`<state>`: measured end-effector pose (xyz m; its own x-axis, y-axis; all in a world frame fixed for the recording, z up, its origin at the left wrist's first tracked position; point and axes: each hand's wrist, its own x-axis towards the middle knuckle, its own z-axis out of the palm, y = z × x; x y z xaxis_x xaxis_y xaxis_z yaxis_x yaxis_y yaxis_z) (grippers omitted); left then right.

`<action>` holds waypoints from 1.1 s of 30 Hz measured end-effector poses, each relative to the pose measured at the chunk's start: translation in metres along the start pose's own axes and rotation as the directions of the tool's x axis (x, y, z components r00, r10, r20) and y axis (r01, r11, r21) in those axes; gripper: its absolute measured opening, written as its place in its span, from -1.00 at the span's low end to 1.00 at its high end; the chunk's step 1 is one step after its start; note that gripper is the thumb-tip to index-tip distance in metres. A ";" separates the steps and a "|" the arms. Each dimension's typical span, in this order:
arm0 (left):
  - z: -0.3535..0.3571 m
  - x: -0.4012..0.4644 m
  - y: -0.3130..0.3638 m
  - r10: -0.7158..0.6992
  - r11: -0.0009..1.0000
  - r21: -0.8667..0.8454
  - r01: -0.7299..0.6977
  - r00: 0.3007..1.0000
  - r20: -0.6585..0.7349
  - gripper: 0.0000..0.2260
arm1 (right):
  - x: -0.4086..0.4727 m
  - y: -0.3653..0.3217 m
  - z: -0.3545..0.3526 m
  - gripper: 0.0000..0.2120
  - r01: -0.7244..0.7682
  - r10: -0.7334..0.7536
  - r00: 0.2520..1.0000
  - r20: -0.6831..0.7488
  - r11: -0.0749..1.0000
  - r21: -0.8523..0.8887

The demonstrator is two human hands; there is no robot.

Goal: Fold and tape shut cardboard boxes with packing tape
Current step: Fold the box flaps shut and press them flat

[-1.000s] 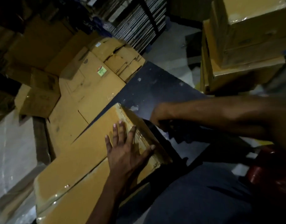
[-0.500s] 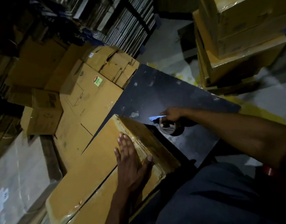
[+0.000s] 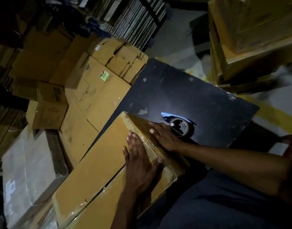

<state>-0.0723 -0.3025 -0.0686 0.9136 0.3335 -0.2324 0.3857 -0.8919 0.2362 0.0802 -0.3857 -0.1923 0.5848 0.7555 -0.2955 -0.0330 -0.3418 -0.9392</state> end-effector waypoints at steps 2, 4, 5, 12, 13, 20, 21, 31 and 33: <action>-0.003 -0.001 0.002 -0.002 1.000 -0.014 0.002 1.000 0.016 0.03 | 0.000 -0.010 -0.005 -0.33 -0.004 0.006 0.999 -0.035 0.999 0.053; -0.007 -0.002 0.003 0.003 0.998 -0.067 -0.003 1.000 -0.001 0.04 | -0.003 -0.036 -0.008 -0.21 0.038 -0.036 0.999 -0.038 0.997 0.063; -0.010 -0.003 0.002 -0.005 0.995 -0.103 0.003 1.000 -0.018 0.03 | -0.005 -0.050 -0.008 -0.14 0.067 -0.066 0.997 -0.032 0.997 0.030; -0.006 -0.058 -0.031 -0.212 0.977 0.042 0.210 0.976 0.050 0.02 | 0.005 -0.087 -0.012 0.24 0.112 -0.081 0.991 0.106 0.935 -0.336; -0.004 -0.060 -0.033 -0.221 0.974 0.070 0.216 0.973 0.072 0.04 | 0.005 -0.089 -0.012 0.25 0.105 -0.068 0.991 0.114 0.927 -0.360; -0.009 -0.070 -0.041 -0.280 0.957 0.089 0.275 0.959 0.046 0.07 | -0.007 -0.112 -0.012 0.37 0.176 -0.133 0.983 0.127 0.884 -0.433; -0.009 -0.075 -0.044 -0.316 0.945 0.105 0.310 0.947 0.048 0.08 | -0.007 -0.112 -0.010 0.38 0.179 -0.136 0.983 0.126 0.877 -0.447; -0.012 -0.106 -0.078 -0.416 0.909 0.049 0.415 0.909 0.011 0.07 | -0.017 -0.149 0.023 0.30 0.153 -0.224 0.975 0.008 0.640 -0.753; -0.010 -0.120 -0.096 -0.364 0.932 0.002 0.364 0.932 -0.006 0.03 | -0.015 -0.160 0.031 0.30 0.159 -0.223 0.974 0.030 0.589 -0.792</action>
<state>-0.2175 -0.2536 -0.0542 0.7116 0.6367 -0.2970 0.6912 -0.7102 0.1337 0.0513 -0.3246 -0.0428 0.5530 0.8290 -0.0840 0.7156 -0.5241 -0.4618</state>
